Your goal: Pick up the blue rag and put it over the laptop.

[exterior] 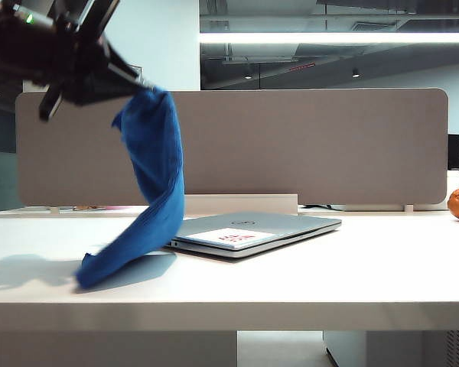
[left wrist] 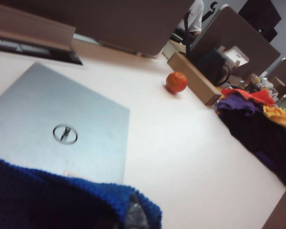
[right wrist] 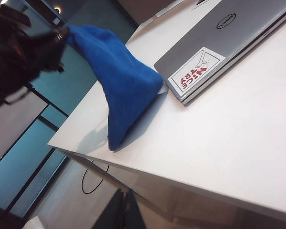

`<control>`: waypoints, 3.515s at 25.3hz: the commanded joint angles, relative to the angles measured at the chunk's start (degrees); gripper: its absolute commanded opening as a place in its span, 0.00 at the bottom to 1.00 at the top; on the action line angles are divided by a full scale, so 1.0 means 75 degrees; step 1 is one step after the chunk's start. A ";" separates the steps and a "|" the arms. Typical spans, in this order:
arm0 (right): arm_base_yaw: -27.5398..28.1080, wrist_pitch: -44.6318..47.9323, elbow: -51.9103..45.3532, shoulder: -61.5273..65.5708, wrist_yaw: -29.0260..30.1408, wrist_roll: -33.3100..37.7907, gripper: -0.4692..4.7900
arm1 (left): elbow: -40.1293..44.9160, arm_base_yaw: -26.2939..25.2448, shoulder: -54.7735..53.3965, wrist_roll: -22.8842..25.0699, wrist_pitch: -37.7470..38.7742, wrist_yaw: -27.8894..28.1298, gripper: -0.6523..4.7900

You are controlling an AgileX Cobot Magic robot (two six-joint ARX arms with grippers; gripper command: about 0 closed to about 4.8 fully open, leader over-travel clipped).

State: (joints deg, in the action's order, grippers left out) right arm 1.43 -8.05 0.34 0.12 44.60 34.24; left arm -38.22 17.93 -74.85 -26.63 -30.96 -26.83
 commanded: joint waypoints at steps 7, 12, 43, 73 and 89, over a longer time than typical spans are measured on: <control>0.0006 0.0131 -0.0023 -0.0017 -0.0020 -0.0254 0.09 | -0.2189 -0.0012 -0.0504 0.0551 0.1040 0.0201 0.11; 0.0006 0.0128 -0.0023 -0.0017 -0.0020 -0.0254 0.09 | -0.2908 0.0026 -0.1084 0.0548 0.1075 0.0198 0.11; 0.0006 0.0128 -0.0023 -0.0017 -0.0017 -0.0254 0.09 | -0.6749 0.0720 -0.5184 0.1781 0.4057 0.1274 0.11; 0.0006 0.0140 -0.0023 -0.0017 -0.0338 -0.0268 0.09 | -0.6752 0.0749 -0.4293 0.2783 0.8603 0.0947 0.57; 0.0009 0.0460 -0.0023 -0.0017 -0.1102 -0.0664 0.09 | -0.6741 0.0746 -0.3896 0.3311 1.0200 0.1070 0.11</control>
State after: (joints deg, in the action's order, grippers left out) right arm 1.43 -5.85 0.34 0.12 37.28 29.91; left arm -88.71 23.62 -105.43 -2.26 45.74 -19.33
